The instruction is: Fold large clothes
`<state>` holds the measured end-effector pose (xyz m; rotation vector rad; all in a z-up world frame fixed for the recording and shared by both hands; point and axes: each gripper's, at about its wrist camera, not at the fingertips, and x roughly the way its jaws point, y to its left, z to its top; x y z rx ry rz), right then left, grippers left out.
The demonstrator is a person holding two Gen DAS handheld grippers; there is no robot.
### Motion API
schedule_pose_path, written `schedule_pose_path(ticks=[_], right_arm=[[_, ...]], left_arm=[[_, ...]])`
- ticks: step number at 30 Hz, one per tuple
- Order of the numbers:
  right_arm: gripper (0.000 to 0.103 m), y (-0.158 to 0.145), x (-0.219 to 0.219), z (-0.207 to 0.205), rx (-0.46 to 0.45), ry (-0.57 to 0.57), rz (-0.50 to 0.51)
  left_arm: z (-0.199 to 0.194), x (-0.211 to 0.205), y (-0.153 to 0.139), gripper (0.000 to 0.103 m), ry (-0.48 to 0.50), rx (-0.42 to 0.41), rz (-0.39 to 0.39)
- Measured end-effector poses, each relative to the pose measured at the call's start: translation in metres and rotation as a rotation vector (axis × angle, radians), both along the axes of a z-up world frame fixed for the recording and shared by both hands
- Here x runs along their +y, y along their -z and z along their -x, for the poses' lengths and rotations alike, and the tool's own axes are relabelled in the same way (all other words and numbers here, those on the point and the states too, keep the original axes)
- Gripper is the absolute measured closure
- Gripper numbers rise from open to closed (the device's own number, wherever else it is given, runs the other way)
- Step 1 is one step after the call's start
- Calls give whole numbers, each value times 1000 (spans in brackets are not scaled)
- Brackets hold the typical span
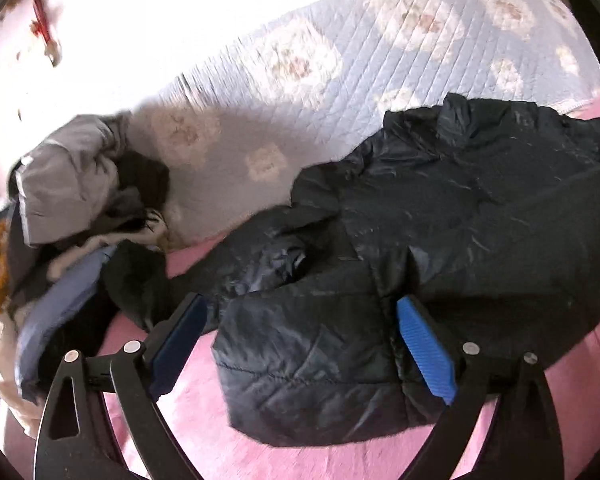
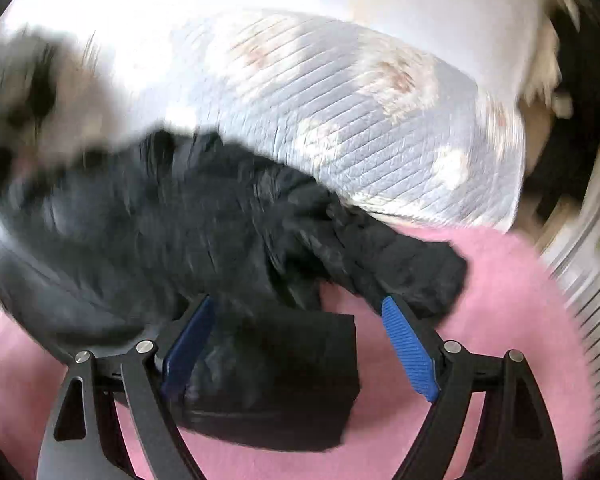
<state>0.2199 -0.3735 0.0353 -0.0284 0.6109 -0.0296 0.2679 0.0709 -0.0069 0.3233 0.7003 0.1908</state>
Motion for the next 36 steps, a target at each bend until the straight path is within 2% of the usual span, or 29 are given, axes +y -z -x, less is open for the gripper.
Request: schedule_pose_path(ticks=[2, 3, 5, 6, 8, 10, 13, 16, 18, 19, 22, 23, 24, 25, 27, 29, 31, 32, 34, 36], right_arm=[[16, -8, -25, 6, 2, -13, -223], [15, -10, -38, 12, 0, -3, -297], [12, -7, -54, 19, 40, 28, -336], [7, 0, -61, 18, 104, 46, -337], [4, 19, -68, 13, 219, 30, -351], [4, 38, -70, 1, 310, 49, -322], [4, 55, -66, -15, 351, 42, -274], [4, 67, -57, -25, 372, -31, -321], [4, 72, -55, -26, 377, -18, -350], [4, 73, -54, -27, 369, -9, -342], [4, 66, -50, -29, 288, -12, -254], [13, 62, -48, -30, 265, -18, -241], [35, 58, -47, -31, 227, -32, -234], [63, 56, -48, -33, 210, -47, -239], [92, 56, -48, -41, 208, -57, -211], [95, 49, -46, -40, 159, -44, -191], [95, 29, -44, -36, 64, -59, -219], [96, 23, -43, -36, 41, -69, -221], [96, 16, -39, -40, 37, -72, -175], [96, 28, -38, -50, 88, -53, -149]], left_arm=[[-12, 2, 5, 8, -11, 18, 11], [-16, 5, 9, 7, -13, 17, 9], [-17, 9, 15, 7, -9, 6, -15], [-13, 12, 16, 7, -4, -2, -15], [-3, 21, 10, 7, 4, -17, 42], [11, 38, -3, 0, 8, -39, 162], [27, 66, -15, 0, -5, -23, 338], [28, 93, -3, 0, -13, 65, 520], [15, 107, 18, 2, 62, 166, 693], [8, 113, 29, 6, 70, 204, 748], [-9, 123, 56, 28, 31, 243, 814], [-11, 123, 59, 57, 41, 238, 830], [-13, 121, 60, 82, 68, 230, 842], [-14, 118, 58, 87, 90, 219, 826], [-10, 111, 49, 94, 90, 164, 757], [-8, 113, 35, 96, 93, 81, 765], [-8, 118, 17, 97, 82, -10, 739], [-12, 117, 12, 97, 79, -28, 715], [-23, 109, 14, 97, 51, 15, 632], [-33, 101, 26, 96, 25, 66, 575]])
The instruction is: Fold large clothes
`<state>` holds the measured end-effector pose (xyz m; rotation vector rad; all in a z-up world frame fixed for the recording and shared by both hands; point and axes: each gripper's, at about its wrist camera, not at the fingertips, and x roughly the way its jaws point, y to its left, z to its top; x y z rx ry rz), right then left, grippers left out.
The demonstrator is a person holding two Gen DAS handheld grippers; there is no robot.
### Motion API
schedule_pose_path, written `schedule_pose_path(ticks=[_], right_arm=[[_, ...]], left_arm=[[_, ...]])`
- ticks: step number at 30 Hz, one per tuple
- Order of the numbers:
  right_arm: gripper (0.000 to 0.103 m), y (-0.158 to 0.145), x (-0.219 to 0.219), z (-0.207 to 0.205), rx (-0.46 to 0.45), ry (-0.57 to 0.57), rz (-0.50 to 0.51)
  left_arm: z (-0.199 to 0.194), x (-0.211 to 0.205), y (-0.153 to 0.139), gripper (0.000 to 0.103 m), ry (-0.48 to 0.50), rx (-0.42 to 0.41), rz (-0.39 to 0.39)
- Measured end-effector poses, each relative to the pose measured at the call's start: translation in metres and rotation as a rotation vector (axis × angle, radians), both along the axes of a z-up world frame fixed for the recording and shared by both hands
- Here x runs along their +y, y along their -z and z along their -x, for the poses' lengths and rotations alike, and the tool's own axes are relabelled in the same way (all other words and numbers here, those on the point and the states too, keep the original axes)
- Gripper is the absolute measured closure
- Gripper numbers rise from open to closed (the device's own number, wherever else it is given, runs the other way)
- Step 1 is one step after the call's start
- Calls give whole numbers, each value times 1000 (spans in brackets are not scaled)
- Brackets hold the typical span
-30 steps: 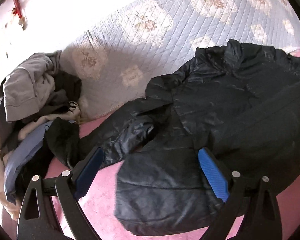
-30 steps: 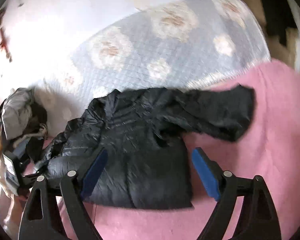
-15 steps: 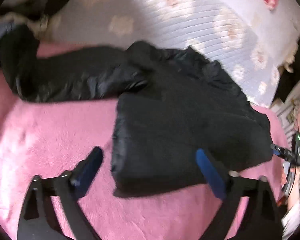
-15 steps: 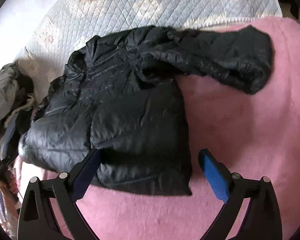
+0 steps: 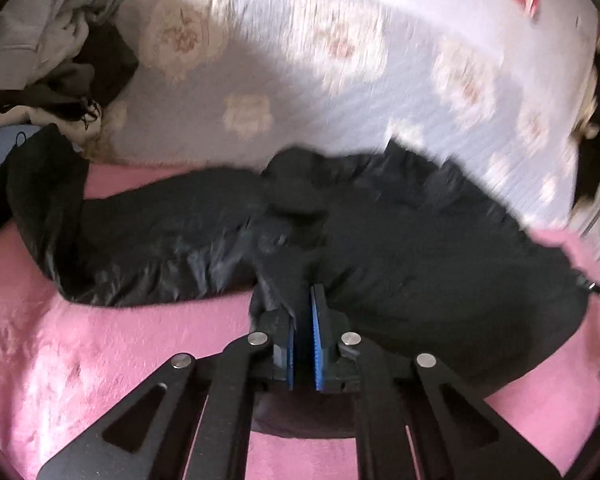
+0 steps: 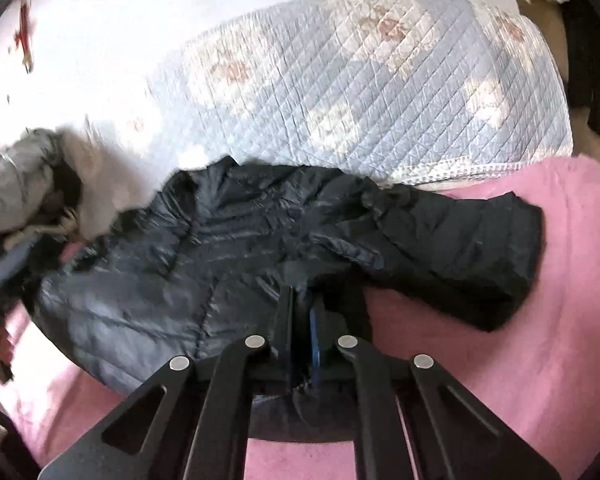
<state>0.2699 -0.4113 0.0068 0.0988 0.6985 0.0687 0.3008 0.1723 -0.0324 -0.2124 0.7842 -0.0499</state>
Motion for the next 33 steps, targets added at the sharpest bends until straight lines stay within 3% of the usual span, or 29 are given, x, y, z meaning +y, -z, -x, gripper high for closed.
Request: schedule_pose_path(ticks=[2, 3, 4, 5, 6, 7, 8, 9, 12, 17, 19, 21, 23, 24, 27, 30, 33], right_arm=[[95, 16, -1, -9, 64, 28, 14], [92, 23, -2, -13, 96, 39, 26], [83, 28, -3, -16, 126, 45, 32], [77, 30, -5, -18, 142, 63, 38], [51, 32, -7, -18, 152, 86, 40], [15, 34, -10, -18, 167, 119, 31], [5, 36, -15, -16, 195, 158, 8], [4, 38, -23, -14, 237, 204, -66], [4, 43, -37, -4, 259, 172, -267], [4, 48, -29, 2, 284, 116, -219], [6, 61, -18, -5, 347, 20, -252], [14, 70, -9, -11, 383, -17, -233], [18, 69, -3, -14, 357, -19, -191], [28, 69, -1, -15, 351, -20, -176], [80, 67, 4, -11, 315, -39, -179], [89, 56, 10, 1, 302, -6, -164], [91, 37, 14, 23, 282, -5, -169]], left_arm=[[-2, -5, 8, 89, -18, 17, -29], [-1, -6, 10, 77, -31, 28, -49], [0, -5, 13, 62, -56, 42, -72], [1, -3, 15, 25, -101, 62, -94], [4, 0, 16, 6, -136, 73, -98], [7, 4, 15, 6, -147, 66, -76], [11, 7, 13, 6, -127, 58, -43], [12, 8, 12, 4, -105, 60, -14], [19, 13, 16, 4, -72, 105, 87], [25, 22, 49, 5, -89, 228, 304], [27, 21, 54, 9, -106, 203, 312], [23, 11, 52, 44, -76, 190, 264], [14, -4, 57, 66, -21, 206, 262], [10, -11, 58, 77, 4, 218, 240], [8, -19, 53, 87, 19, 231, 200], [20, -16, 41, 89, -12, 252, 207], [44, -15, 25, 91, -7, 254, 218]])
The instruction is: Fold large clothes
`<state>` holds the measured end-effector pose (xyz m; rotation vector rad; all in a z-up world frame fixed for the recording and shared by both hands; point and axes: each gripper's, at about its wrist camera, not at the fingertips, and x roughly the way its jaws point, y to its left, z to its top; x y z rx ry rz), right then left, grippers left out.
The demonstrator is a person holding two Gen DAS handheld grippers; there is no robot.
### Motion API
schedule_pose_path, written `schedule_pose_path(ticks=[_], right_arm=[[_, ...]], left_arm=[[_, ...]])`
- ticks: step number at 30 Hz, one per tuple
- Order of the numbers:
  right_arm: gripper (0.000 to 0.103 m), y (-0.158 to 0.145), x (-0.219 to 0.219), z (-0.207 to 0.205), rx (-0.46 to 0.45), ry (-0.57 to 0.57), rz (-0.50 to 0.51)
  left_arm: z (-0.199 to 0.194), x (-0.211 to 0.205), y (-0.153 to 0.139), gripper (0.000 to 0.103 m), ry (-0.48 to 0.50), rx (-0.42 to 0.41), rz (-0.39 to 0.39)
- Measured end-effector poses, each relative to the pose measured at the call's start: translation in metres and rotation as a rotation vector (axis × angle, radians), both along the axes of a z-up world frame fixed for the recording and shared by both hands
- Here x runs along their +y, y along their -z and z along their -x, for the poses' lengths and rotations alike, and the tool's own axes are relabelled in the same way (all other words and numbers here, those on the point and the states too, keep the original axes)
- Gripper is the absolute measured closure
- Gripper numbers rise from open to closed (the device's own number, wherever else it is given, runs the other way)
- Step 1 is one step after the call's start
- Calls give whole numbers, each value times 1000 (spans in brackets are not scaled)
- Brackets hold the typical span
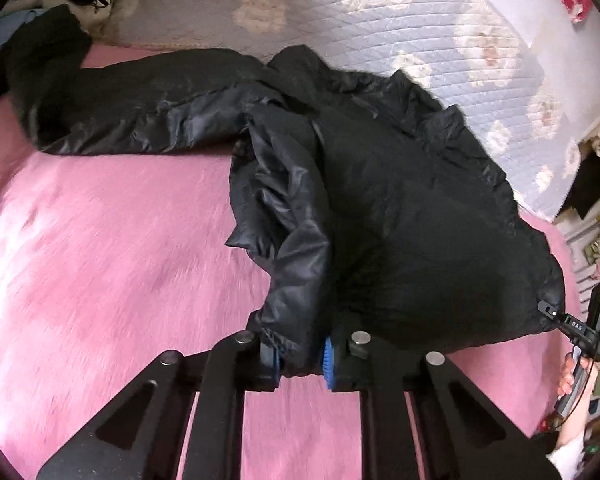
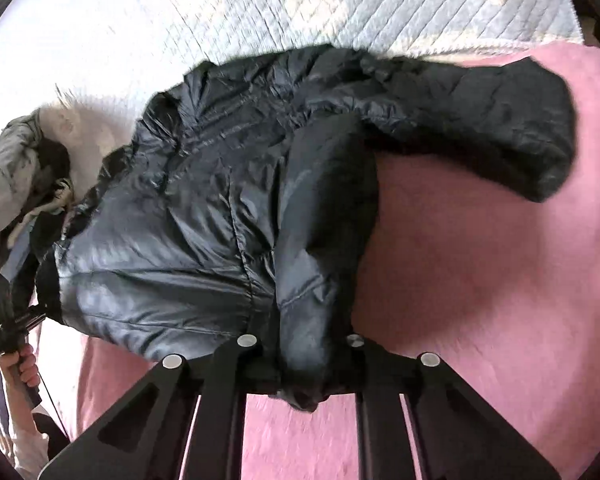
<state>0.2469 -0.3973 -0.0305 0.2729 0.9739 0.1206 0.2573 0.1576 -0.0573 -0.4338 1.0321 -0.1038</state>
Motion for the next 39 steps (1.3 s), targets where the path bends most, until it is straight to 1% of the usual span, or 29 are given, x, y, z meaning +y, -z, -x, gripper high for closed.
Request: schedule_pose_path(ticks=[3, 6, 8, 10, 11, 13, 14, 15, 16, 17, 18, 19, 20, 21, 22, 23, 24, 25, 26, 27, 29, 30, 33, 34, 35, 36, 37, 38, 39], right_arm=[[91, -20, 9, 33, 4, -28, 38], [91, -30, 11, 69, 11, -19, 38], [91, -34, 11, 91, 12, -19, 82], [91, -38, 13, 110, 6, -20, 148], [91, -38, 13, 117, 9, -20, 169], [87, -37, 14, 123, 9, -15, 205], [85, -37, 16, 123, -1, -7, 239], [80, -36, 21, 122, -20, 9, 308], [73, -37, 27, 120, -42, 34, 392], [68, -39, 32, 122, -62, 51, 448], [60, -43, 35, 121, -83, 69, 481], [50, -51, 37, 122, -121, 88, 498], [47, -59, 37, 126, -165, 103, 493], [39, -67, 37, 126, -201, 118, 482], [30, -74, 34, 131, -235, 133, 469], [26, -82, 32, 134, -263, 145, 448], [19, -90, 30, 135, -283, 130, 401], [18, -93, 31, 136, -277, 95, 357], [18, -94, 35, 137, -262, 65, 328], [18, -90, 40, 133, -213, 1, 283], [18, -78, 52, 127, -146, -68, 270], [18, -72, 57, 124, -126, -85, 274], [18, -46, 68, 106, -12, -116, 297], [18, -34, 69, 94, 42, -119, 302], [18, -24, 69, 85, 78, -121, 296], [18, -15, 68, 76, 102, -121, 287], [18, -7, 66, 76, 109, -121, 281], [18, 2, 63, 66, 121, -117, 272], [18, 9, 62, 62, 126, -110, 264]], left_arm=[[29, -11, -18, 91, 38, -21, -42], [63, -32, -31, 91, 95, -56, -134], [84, -44, -33, 91, 144, -64, -157], [101, -51, -30, 90, 185, -59, -170], [107, -55, -28, 89, 198, -59, -190], [112, -58, -24, 82, 198, -64, -250], [109, -59, -25, 75, 184, -72, -296], [108, -62, -26, 66, 154, -81, -372], [102, -66, -29, 63, 123, -90, -434], [103, -66, -35, 58, 95, -114, -480], [106, -66, -42, 51, 79, -147, -494], [109, -65, -51, 48, 66, -188, -492], [114, -65, -60, 41, 53, -228, -485], [120, -63, -69, 35, 44, -264, -475], [123, -63, -76, 32, 43, -300, -461], [124, -64, -78, 29, 57, -318, -444], [122, -67, -80, 29, 80, -321, -421], [122, -71, -79, 28, 96, -317, -402], [118, -75, -76, 25, 118, -308, -378], [115, -82, -72, 22, 146, -297, -354], [101, -95, -60, 22, 183, -268, -317], [91, -104, -53, 22, 196, -229, -312], [71, -134, -32, 22, 310, -103, -268], [62, -139, -25, 22, 338, -72, -247], [55, -139, -20, 22, 356, -53, -205], [51, -135, -16, 22, 334, -45, -170], [48, -131, -12, 22, 299, -38, -162], [45, -129, -8, 22, 283, -28, -166], [41, -129, -4, 22, 288, -19, -176]])
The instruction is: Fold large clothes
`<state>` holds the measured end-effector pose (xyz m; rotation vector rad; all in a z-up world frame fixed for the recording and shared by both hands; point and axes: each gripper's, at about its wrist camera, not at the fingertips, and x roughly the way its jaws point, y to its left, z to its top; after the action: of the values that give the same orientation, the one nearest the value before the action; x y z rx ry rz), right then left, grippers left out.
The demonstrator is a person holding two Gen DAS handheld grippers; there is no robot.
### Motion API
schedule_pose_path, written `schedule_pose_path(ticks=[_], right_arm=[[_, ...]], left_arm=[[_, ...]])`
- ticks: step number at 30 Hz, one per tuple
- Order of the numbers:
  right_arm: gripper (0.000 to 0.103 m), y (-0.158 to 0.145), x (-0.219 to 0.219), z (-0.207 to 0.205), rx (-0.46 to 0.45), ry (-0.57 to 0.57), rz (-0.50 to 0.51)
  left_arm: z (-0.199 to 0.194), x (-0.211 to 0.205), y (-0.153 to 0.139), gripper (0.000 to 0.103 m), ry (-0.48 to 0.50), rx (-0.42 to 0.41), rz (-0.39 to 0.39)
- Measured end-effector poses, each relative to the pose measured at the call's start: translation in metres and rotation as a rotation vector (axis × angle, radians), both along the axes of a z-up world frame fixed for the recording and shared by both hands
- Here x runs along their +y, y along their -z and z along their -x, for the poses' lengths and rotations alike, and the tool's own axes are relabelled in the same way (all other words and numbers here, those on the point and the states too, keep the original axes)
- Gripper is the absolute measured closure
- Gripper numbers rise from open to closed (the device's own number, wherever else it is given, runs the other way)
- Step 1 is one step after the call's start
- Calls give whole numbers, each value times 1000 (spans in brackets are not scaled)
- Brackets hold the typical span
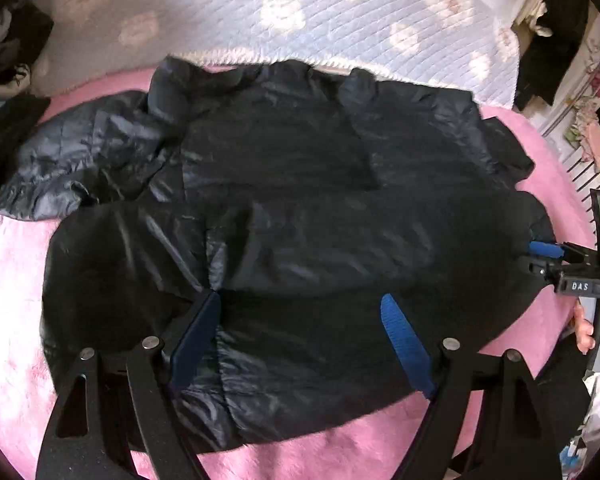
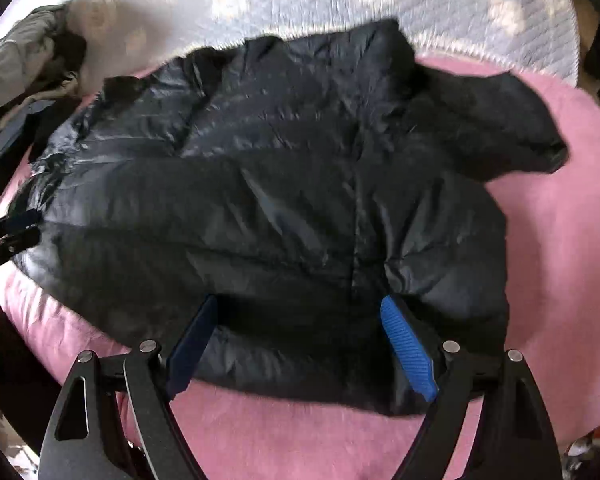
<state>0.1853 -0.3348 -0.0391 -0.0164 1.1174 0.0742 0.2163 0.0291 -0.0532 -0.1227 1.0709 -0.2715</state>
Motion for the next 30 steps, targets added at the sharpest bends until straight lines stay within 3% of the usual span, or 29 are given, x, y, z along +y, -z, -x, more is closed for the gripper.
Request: schedule_pose_path(ticks=[3, 7, 9, 12, 16, 21, 25, 28, 30], right_arm=[[12, 14, -2, -8, -27, 18, -34], [9, 19, 11, -7, -34, 15, 53], [1, 23, 13, -4, -35, 1, 48], [0, 25, 13, -2, -64, 1, 38], [0, 24, 12, 3, -80, 38, 38], [0, 24, 12, -3, -76, 63, 20], [0, 24, 14, -3, -55, 29, 30], [0, 15, 8, 1, -59, 26, -42], [2, -3, 3, 9, -122, 20, -112]], left_arm=[[-4, 2, 17, 22, -16, 4, -53], [-3, 2, 30, 20, -32, -12, -63], [-1, 0, 30, 18, -32, -17, -79], [4, -7, 32, 13, -25, -39, -118], [3, -4, 36, 2, -19, -35, -29], [12, -15, 37, 0, -8, -85, -100], [16, -15, 38, 1, -20, -127, -77], [17, -8, 35, 3, -22, -128, -40], [23, -4, 23, 3, -38, -155, -7]])
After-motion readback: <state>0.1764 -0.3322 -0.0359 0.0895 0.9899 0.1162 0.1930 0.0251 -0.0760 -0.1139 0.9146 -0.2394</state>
